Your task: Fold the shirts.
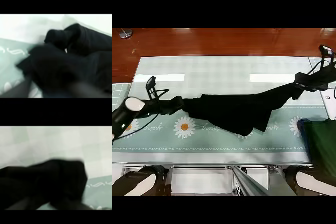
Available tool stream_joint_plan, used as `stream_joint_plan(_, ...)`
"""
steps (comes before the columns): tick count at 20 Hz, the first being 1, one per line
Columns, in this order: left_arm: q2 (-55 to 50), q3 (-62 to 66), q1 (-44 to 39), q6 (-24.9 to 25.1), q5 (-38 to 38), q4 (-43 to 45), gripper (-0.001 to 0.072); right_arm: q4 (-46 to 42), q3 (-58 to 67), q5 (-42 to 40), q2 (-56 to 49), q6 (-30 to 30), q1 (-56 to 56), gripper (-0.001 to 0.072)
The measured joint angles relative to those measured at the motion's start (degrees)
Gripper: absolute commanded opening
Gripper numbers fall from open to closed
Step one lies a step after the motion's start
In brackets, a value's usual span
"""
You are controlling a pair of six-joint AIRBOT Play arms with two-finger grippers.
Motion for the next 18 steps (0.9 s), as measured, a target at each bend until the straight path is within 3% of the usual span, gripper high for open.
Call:
stream_joint_plan(3,-3.67,6.12,2.12,2.38,-5.38,3.48,0.0702,-0.59,2.16,3.13,-2.21,-1.64,-1.55,0.0558)
stream_joint_plan(7,-4.92,11.72,10.80,3.48,-16.50,7.08,0.0702,-3.89,0.26,7.45,-0.55,-0.90,-9.14,0.0558)
stream_joint_plan(11,-5.11,7.02,15.30,11.96,-27.36,-5.53,0.0702,3.45,-12.87,4.00,5.95,-2.08,-17.20,0.0558)
stream_joint_plan(14,-5.42,-0.31,12.83,17.14,-28.11,-12.66,0.0702,12.55,-23.78,0.74,10.67,-6.71,-19.23,0.0559)
stream_joint_plan(18,-7.10,-5.64,6.34,18.75,-20.39,-18.23,0.0701,19.91,-32.09,-1.55,13.22,-10.60,-17.66,0.0558)
